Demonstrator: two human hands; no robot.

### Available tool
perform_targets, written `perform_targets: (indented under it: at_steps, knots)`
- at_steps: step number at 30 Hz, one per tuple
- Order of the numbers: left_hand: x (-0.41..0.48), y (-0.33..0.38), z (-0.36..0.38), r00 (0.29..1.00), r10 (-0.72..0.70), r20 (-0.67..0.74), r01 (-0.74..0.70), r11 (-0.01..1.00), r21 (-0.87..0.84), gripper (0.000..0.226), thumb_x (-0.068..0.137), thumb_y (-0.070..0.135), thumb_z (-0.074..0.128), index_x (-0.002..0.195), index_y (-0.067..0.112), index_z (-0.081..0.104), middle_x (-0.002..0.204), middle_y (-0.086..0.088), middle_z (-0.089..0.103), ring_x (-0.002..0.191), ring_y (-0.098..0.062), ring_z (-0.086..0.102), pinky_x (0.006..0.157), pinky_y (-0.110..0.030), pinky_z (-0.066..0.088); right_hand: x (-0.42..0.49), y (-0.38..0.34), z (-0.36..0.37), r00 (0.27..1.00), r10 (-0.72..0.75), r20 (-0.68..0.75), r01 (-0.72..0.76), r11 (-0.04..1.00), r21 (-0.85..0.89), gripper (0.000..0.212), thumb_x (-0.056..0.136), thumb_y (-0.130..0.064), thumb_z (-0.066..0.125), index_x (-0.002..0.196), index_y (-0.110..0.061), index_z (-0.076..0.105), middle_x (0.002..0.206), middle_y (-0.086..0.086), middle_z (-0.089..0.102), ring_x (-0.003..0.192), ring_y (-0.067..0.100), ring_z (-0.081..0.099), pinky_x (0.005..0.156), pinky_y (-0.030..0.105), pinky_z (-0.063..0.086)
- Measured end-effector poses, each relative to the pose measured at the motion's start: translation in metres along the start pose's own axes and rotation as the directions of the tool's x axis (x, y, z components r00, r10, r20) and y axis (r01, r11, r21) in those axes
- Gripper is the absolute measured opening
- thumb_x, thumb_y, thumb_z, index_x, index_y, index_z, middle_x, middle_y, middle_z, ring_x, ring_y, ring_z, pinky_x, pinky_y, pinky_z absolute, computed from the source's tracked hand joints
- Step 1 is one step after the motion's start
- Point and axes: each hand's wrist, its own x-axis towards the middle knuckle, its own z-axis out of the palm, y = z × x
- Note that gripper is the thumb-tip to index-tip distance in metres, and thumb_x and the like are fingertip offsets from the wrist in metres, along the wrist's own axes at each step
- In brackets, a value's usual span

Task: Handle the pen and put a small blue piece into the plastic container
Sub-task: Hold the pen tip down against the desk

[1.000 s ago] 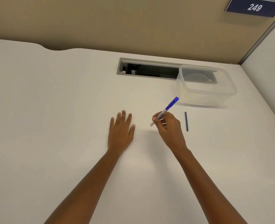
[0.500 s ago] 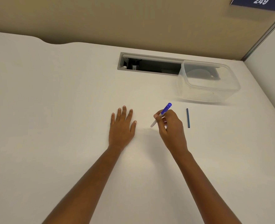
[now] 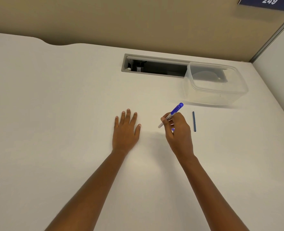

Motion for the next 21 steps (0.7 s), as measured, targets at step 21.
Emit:
perform_targets:
  at_steps: [21]
  knots:
    - [0.000, 0.001, 0.000, 1.000, 0.003, -0.006, -0.003, 1.000, -0.007, 0.051, 0.097, 0.033, 0.029, 0.144, 0.017, 0.019, 0.156, -0.011, 0.013, 0.144, -0.025, 0.010, 0.117, -0.041, 0.001, -0.001, 0.020, 0.010, 0.970, 0.170, 0.172, -0.167, 0.985, -0.033, 0.015, 0.089, -0.013, 0.052, 0.100, -0.003, 0.056, 0.101, 0.013, 0.067, 0.087, 0.025, 0.062, 0.077, 0.027, 0.045]
